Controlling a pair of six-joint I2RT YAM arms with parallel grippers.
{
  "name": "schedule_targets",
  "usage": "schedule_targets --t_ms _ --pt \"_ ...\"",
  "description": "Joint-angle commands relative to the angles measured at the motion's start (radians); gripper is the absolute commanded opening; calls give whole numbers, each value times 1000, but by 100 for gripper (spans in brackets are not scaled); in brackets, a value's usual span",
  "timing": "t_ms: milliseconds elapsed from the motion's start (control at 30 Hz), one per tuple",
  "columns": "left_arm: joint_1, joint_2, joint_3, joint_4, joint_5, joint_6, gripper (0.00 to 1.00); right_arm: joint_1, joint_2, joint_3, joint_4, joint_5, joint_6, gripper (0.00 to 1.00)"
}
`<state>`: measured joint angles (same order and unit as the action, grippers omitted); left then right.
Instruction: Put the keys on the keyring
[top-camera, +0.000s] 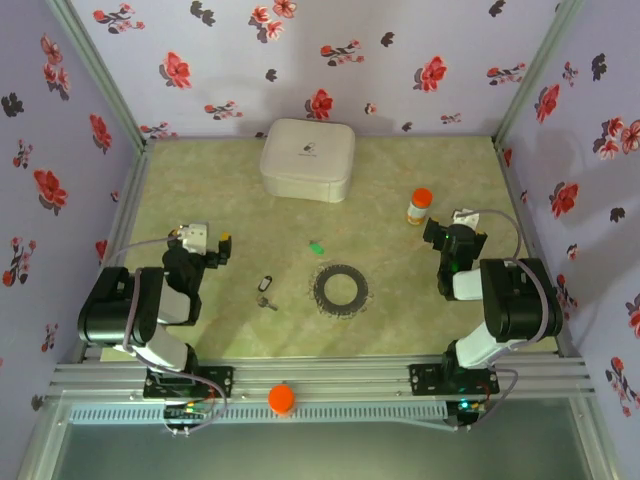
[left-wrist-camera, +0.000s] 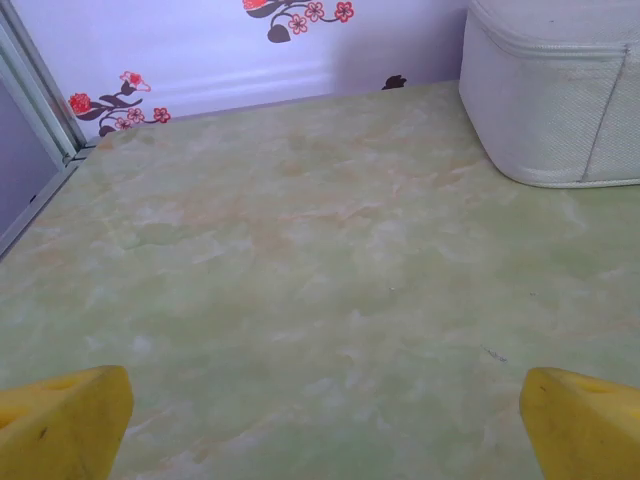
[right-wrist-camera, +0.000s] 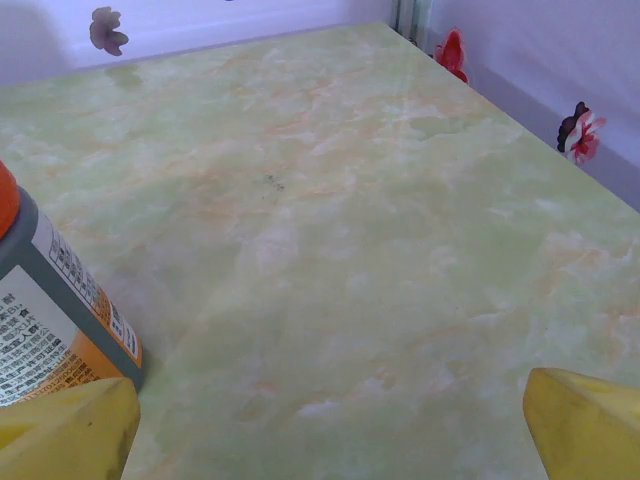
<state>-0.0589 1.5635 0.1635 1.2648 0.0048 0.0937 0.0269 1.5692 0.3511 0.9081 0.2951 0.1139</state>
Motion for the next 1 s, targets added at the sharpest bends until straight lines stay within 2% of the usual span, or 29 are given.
schedule_targets --t_ms 0,233,300,367,400,467,967 --pt "-5 8 2 44 9 27 100 5 -12 20 7 20 4 99" --pt "-4 8 4 42 -4 20 100 5 -11 18 8 21 4 99" --pt "7 11 14 38 -77 -18 100 5 -11 18 8 20 4 99" --pt "30 10 16 42 -245 -111 100 5 -12 17 8 21 4 99" --pt "46 7 11 42 -272 -161 100 5 -11 18 9 21 4 99" --pt "99 3 5 41 -221 -213 100 5 -12 18 9 21 5 99" --pt "108 -8 0 40 -204 -218 100 5 -15 16 11 20 4 99"
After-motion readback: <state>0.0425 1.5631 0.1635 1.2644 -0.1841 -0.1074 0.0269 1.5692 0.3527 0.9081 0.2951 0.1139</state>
